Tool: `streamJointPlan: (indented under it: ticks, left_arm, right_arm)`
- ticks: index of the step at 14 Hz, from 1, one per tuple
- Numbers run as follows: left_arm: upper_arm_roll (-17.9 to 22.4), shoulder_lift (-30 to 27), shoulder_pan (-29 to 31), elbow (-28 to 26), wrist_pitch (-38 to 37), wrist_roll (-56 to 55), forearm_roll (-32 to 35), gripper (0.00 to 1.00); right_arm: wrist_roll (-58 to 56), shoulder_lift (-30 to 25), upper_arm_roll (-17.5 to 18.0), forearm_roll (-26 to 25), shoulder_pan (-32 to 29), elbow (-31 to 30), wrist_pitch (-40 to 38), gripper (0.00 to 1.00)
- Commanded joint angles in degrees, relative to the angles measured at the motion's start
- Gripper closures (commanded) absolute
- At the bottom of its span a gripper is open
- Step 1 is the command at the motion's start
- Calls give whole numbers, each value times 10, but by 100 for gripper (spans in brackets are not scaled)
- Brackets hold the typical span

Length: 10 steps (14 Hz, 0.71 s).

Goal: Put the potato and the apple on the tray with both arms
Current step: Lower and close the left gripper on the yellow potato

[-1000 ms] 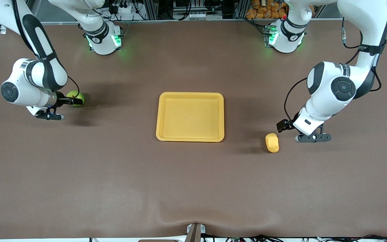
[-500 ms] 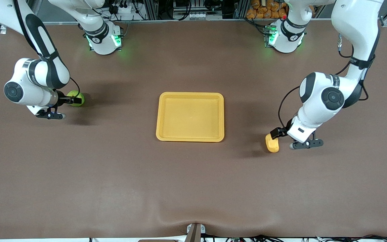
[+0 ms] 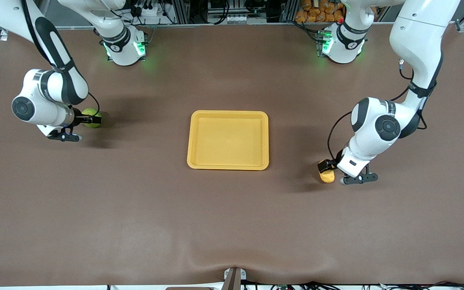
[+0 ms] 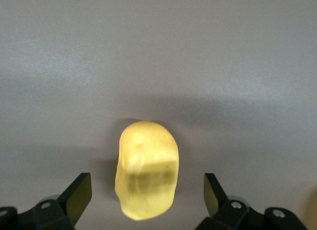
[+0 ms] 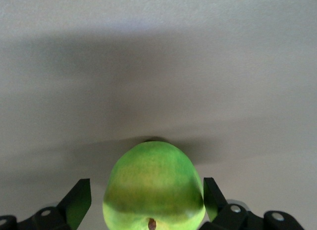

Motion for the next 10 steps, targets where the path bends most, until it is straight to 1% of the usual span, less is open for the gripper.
streamJointPlan:
  ticks: [1, 3, 5, 6, 7, 8, 9, 10]
  left_arm:
    - [2, 26, -2, 10, 25, -6, 1, 0]
    - [3, 32, -1, 7, 29, -5, 12, 10]
    - [2, 33, 2, 3, 29, -6, 36, 24]
    - [3, 37, 2, 2, 28, -6, 37, 35]
    - [2, 40, 1, 3, 28, -6, 37, 52]
    - [2, 40, -2, 3, 26, -5, 37, 68]
    - [0, 39, -5, 2, 24, -5, 37, 84]
    - [-1, 32, -10, 2, 18, -4, 38, 93]
  right_arm:
    - [20, -7, 0, -26, 4, -18, 16, 0]
    - [20, 0, 0, -29, 0, -18, 22, 0]
    - [21, 0, 0, -29, 0, -23, 21, 0]
    - [21, -2, -1, -29, -1, -30, 24, 0]
    - [20, -1, 0, -29, -7, -30, 25, 15]
    - [20, -2, 0, -30, -8, -29, 21, 44]
    - [20, -2, 0, -29, -9, -29, 21, 60]
    - [20, -1, 0, -29, -10, -28, 21, 77]
